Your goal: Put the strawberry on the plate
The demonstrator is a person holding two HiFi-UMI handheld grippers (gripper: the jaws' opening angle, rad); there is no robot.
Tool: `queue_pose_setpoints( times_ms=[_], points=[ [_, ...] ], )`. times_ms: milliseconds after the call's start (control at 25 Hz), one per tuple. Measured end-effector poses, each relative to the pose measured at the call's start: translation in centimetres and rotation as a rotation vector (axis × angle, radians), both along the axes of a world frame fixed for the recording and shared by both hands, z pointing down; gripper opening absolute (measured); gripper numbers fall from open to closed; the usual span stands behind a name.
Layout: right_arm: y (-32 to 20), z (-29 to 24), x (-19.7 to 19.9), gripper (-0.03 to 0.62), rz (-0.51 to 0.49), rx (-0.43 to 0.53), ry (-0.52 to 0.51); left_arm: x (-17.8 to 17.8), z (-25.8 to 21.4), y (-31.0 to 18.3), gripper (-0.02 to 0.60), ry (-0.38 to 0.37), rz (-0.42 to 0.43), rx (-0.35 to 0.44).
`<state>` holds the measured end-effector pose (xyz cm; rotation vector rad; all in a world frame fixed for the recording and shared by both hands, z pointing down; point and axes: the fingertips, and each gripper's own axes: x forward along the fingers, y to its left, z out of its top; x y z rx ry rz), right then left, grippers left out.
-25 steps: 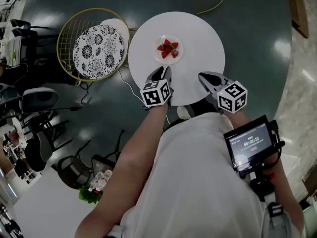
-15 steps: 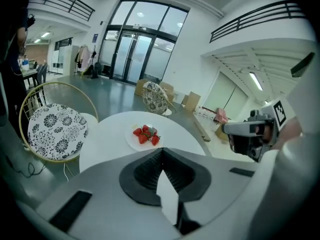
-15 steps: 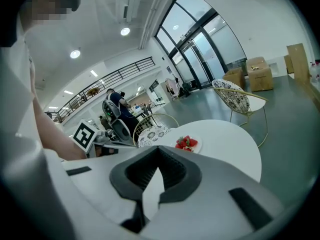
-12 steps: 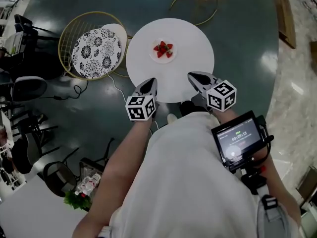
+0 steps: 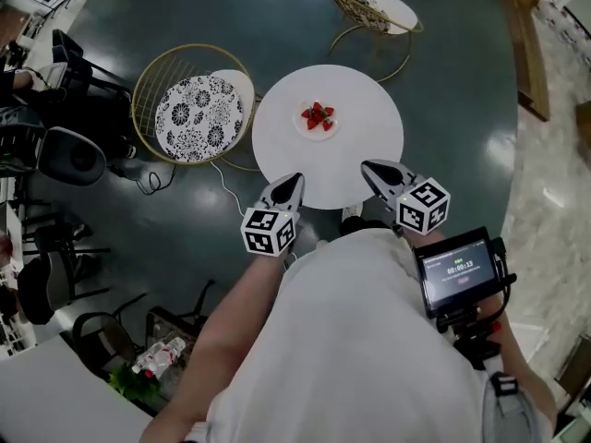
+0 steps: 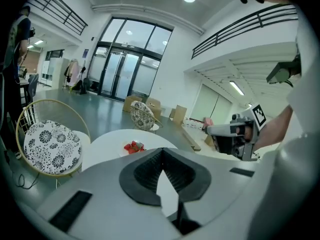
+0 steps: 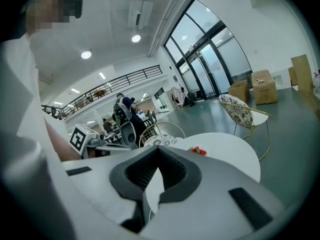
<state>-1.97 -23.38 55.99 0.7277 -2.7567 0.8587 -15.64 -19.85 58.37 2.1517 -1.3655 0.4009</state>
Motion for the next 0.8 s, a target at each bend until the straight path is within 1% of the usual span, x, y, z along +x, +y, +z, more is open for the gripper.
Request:
queue_pose_setpoints(
  times_ms=[240,800],
  points=[
    [0.5,0.6,0.1,0.006,0.006,0.005,-0.001,-0.4,0.7,0.6,0.006,0.007,0.004,-0.002],
    [0.4,0.6,-0.3,0.006,0.001,0.006,-0.003,0.6,0.7,0.2,0.006,-0.001,0.026,-0.005]
  ],
)
